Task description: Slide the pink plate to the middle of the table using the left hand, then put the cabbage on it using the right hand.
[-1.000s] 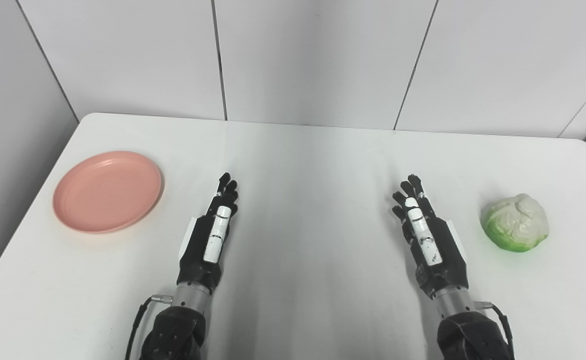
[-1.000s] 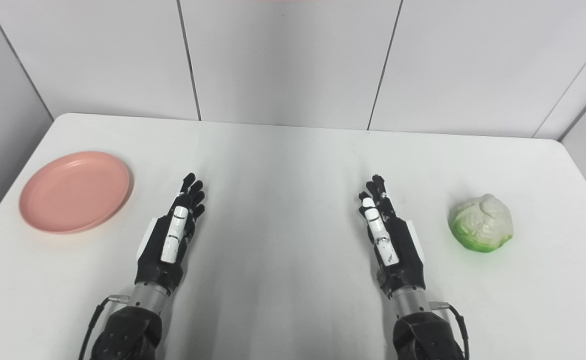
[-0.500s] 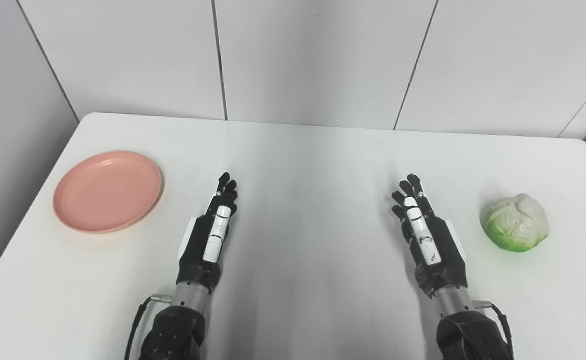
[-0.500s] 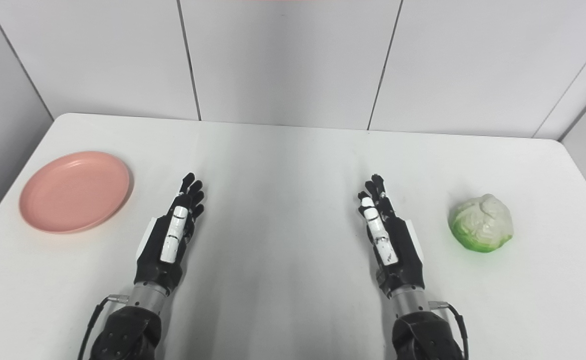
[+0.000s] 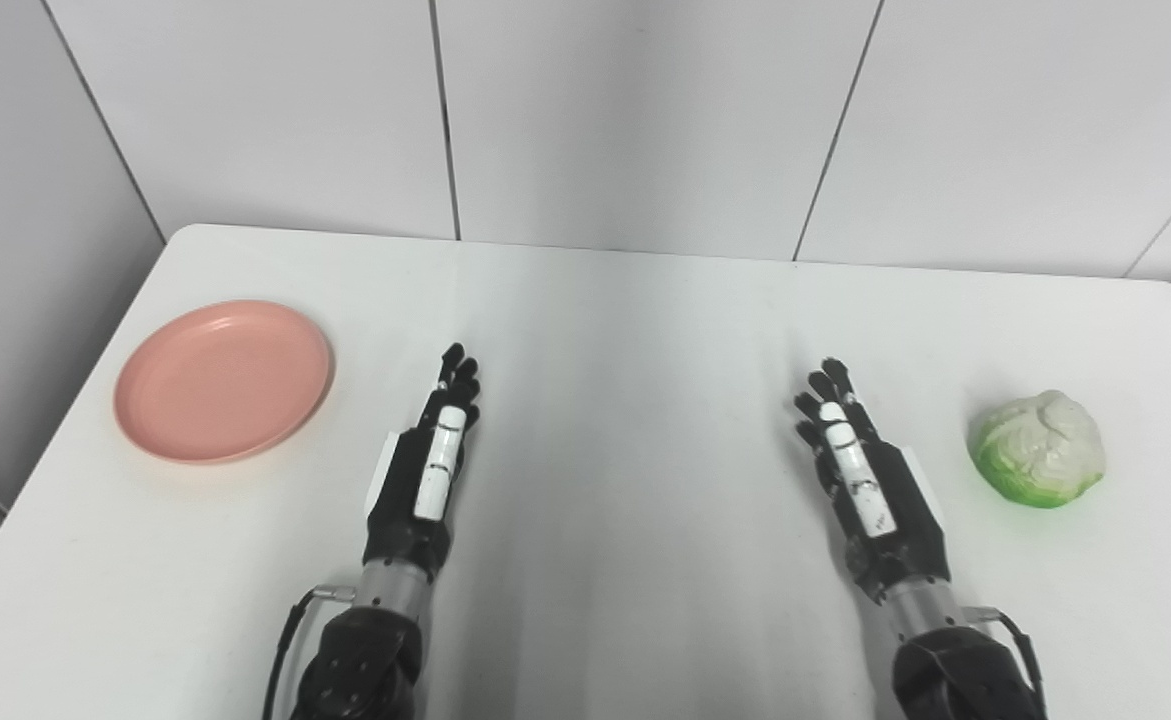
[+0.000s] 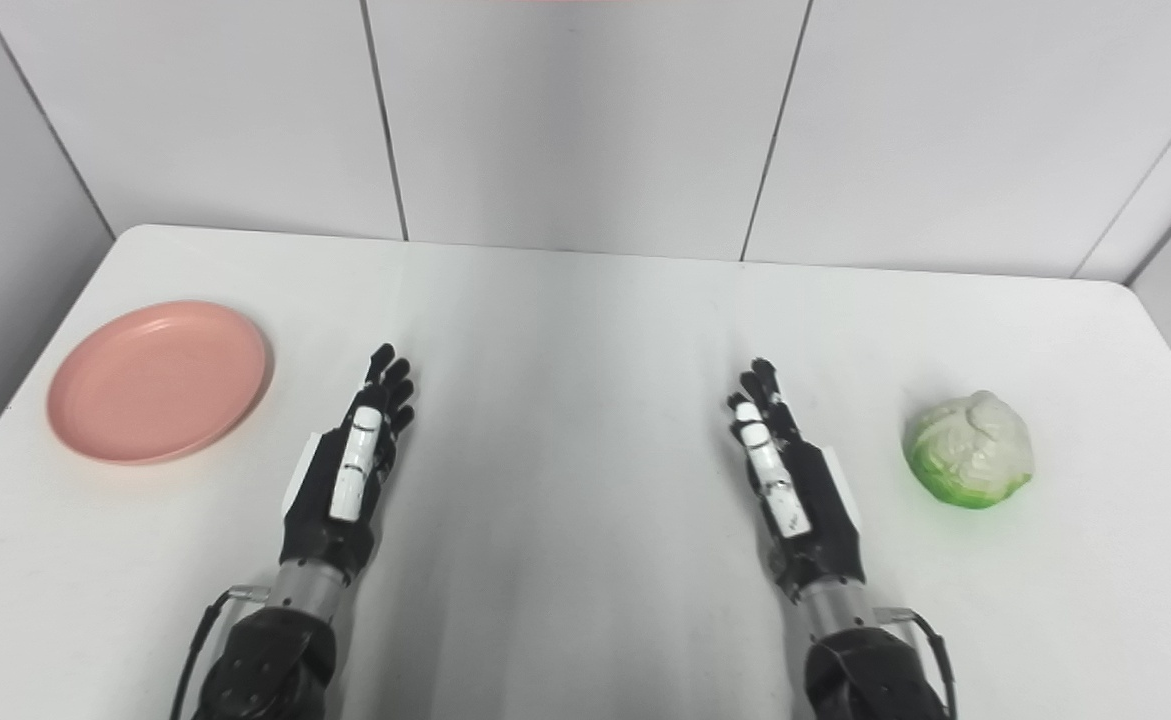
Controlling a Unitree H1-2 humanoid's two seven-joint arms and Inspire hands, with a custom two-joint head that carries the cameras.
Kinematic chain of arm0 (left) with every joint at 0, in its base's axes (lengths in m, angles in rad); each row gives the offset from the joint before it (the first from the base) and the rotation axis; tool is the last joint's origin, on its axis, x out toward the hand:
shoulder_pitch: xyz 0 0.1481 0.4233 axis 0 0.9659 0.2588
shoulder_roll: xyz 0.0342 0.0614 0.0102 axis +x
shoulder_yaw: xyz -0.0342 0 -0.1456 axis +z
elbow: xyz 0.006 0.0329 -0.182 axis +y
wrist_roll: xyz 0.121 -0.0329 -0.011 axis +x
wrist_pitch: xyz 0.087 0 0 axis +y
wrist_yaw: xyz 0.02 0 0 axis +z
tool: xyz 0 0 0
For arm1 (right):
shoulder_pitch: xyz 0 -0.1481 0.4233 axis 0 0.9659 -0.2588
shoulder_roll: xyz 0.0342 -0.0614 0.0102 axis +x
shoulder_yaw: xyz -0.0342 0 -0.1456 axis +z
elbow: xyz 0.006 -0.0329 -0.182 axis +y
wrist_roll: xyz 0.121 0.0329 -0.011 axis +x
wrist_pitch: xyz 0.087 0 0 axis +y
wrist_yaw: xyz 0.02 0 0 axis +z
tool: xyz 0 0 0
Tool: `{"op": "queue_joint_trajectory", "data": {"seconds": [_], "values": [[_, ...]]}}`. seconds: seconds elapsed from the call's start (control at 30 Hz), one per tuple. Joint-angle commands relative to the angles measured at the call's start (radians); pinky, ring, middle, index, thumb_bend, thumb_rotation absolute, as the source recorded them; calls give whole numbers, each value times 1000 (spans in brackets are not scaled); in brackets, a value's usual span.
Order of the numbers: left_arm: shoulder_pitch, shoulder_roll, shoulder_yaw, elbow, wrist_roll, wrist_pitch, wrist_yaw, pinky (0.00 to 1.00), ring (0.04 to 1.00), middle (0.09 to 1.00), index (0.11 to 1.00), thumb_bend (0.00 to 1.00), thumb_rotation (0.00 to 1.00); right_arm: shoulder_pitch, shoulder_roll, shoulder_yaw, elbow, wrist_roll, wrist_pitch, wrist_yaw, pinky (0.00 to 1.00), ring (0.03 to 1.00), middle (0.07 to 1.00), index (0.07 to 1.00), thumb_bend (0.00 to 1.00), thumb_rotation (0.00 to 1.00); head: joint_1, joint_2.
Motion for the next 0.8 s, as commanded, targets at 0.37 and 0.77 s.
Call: {"op": "queue_joint_trajectory", "data": {"seconds": [0.37, 0.77], "values": [[-244, 55, 232, 59, -102, -149, 129, 999, 978, 976, 978, 686, 989, -42, -31, -65, 179, 94, -199, 82, 948, 941, 957, 992, 621, 775, 167, -140], [-302, 213, 425, 94, -151, -186, 213, 866, 830, 815, 809, 703, 999, -58, -25, -71, 227, 101, -234, 93, 903, 916, 931, 956, 634, 745, 167, -149]]}}
